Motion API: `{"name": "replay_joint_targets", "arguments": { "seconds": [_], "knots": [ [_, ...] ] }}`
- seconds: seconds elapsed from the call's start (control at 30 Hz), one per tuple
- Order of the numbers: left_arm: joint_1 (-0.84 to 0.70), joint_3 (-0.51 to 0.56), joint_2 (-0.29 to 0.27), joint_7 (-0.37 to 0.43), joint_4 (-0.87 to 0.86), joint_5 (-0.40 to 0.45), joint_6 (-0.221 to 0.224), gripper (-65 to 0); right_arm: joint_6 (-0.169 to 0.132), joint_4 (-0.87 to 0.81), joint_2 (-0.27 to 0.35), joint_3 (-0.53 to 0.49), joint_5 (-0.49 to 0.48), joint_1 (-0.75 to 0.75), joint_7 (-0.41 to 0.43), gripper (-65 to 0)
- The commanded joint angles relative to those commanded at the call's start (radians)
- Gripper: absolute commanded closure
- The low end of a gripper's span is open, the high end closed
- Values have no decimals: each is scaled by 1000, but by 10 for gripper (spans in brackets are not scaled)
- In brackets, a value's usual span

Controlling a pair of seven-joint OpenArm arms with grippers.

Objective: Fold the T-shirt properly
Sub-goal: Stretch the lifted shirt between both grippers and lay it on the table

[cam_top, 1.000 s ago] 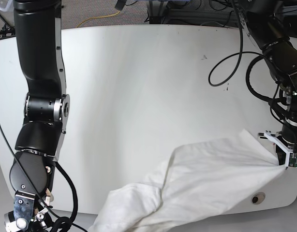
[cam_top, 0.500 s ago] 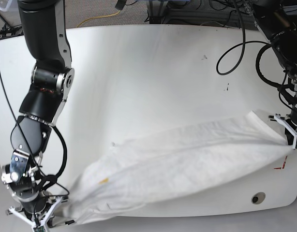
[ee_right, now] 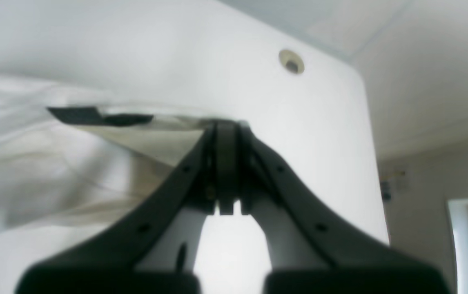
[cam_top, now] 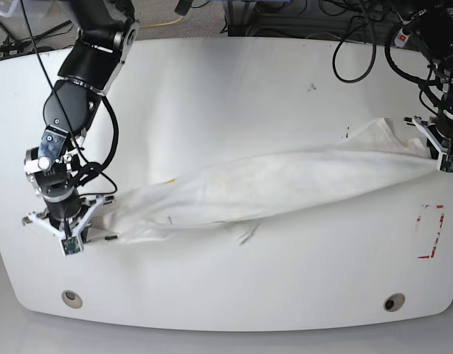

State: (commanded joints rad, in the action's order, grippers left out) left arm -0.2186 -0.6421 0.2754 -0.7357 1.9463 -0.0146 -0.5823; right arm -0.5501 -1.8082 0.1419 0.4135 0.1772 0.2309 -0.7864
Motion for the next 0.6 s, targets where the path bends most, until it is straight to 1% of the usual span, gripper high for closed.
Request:
{"name": "replay_joint_targets", "arguments": {
  "seconds": [0.1, 0.23, 0.3, 0.37, 0.4, 0.47, 0.5, 0.6],
  "knots": [
    [-52, -29, -26, 2, -2, 0, -2, 0, 0, -12, -31, 34, 0, -101, 0, 0],
    [-130, -37, -28, 8, -5, 0, -2, 0, 0, -14, -63, 41, 0, -187, 0, 0],
    [-163, -41, -43, 37, -6, 2, -2, 0, 0, -14, -64, 41, -2, -221, 0, 0],
    [-196, -44, -63, 84, -6, 6, -2, 0, -3, -14, -74, 41, -2, -250, 0, 0],
    [-219, -44, -64, 107, -6, 6, -2, 0, -14, -14, -87, 41, -2, -262, 0, 0],
    [-261, -44, -68, 149, -8, 6, -2, 0, -58, -14, -109, 43, -2, -287, 0, 0],
    [-272, -44, -71, 161, -8, 6, -2, 0, -75, -14, -115, 43, -2, -296, 0, 0],
    [-301, -43, -91, 187, -8, 6, -2, 0, -112, -14, -135, 43, -2, -319, 0, 0]
  ]
}}
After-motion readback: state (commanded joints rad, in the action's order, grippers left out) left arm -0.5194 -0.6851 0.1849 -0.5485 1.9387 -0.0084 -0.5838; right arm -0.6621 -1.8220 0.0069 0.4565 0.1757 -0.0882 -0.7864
